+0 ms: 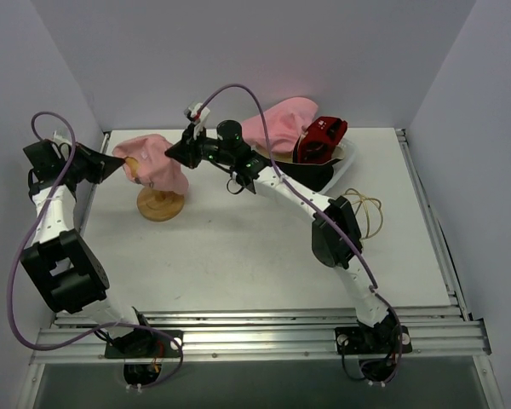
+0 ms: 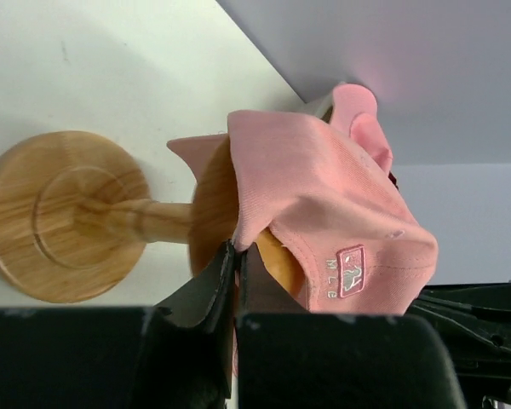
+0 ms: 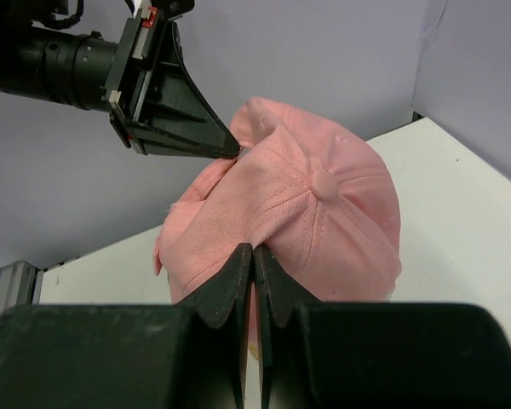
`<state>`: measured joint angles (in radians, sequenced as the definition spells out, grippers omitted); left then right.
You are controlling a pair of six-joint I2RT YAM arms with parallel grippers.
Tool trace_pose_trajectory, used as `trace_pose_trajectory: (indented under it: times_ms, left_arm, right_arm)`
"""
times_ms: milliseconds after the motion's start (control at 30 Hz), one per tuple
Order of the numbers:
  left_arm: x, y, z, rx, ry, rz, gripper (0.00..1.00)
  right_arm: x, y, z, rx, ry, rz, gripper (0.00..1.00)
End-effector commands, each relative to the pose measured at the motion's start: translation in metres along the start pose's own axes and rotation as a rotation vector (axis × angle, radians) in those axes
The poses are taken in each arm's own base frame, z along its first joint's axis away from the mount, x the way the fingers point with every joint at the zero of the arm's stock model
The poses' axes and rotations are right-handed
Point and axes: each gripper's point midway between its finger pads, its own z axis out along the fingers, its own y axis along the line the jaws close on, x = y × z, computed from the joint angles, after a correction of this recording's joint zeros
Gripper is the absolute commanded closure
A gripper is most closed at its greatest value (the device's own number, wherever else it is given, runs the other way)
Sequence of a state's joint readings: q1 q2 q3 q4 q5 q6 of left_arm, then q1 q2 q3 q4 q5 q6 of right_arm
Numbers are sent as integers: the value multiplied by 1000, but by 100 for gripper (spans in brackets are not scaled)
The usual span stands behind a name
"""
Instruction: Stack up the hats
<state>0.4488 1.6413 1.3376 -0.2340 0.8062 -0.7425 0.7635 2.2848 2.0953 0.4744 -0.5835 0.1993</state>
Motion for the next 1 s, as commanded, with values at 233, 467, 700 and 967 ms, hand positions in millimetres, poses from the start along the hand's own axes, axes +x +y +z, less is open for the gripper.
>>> trace_pose_trajectory:
  times_ms: [233,467,700,967]
  left_arm:
    - [2,67,4,-196,-23,-4,98]
    - [0,97,15,-274,-11,-26,96]
    - [-2,112,27,-304,-9,-21,81]
    - [-2,74,22,-254,-40,47,50]
  right_arm:
    - [-23,24,11,-10,-27,-74,78]
    - [-34,27,-19,54,29,-133,64]
    - [-77,61,-67,48,-1,-161,63]
    - [-96,76,-113,112,-33,-193,61]
